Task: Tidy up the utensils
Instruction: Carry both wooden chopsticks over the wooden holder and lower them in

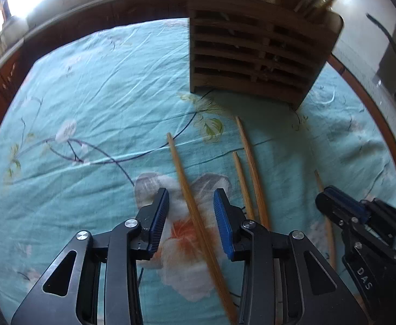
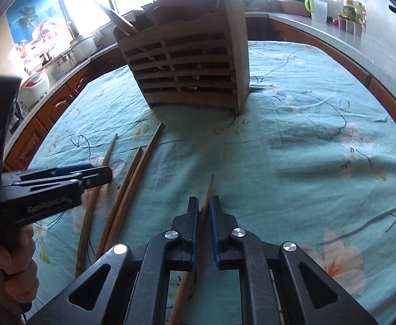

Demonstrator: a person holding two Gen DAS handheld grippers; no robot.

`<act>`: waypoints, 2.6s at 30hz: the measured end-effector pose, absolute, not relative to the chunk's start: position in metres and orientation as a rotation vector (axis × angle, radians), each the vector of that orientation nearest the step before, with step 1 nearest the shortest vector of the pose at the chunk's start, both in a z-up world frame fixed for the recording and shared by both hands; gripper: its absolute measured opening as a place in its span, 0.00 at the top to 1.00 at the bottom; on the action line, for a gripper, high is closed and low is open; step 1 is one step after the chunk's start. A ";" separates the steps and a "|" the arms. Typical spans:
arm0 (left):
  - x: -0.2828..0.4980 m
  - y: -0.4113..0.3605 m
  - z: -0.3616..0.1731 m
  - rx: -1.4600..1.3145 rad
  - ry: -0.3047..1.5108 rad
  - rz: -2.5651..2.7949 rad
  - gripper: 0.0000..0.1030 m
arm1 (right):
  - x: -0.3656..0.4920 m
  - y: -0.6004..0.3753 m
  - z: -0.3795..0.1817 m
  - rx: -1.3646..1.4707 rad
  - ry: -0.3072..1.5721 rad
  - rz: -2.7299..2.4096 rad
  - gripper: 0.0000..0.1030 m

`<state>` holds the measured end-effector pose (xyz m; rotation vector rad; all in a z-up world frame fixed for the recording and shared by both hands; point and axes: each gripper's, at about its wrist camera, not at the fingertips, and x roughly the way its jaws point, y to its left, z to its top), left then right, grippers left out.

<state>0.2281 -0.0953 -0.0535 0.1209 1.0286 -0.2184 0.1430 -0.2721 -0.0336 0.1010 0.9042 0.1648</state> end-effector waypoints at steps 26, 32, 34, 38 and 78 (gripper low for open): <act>0.145 -0.037 0.061 -0.140 0.808 -0.385 0.94 | 0.090 -0.300 0.075 0.247 0.647 0.258 0.95; 0.136 -0.032 0.081 -0.157 0.753 -0.403 0.94 | 0.079 -0.307 0.107 0.256 0.556 0.259 0.95; 0.134 -0.031 0.086 -0.159 0.739 -0.404 0.94 | 0.076 -0.307 0.115 0.255 0.531 0.260 0.95; 0.134 -0.030 0.095 -0.170 0.719 -0.407 0.94 | 0.076 -0.310 0.123 0.257 0.507 0.258 0.95; 0.231 -0.051 0.198 -0.223 0.367 -0.310 0.94 | 0.146 -0.328 0.221 0.204 0.246 0.190 0.95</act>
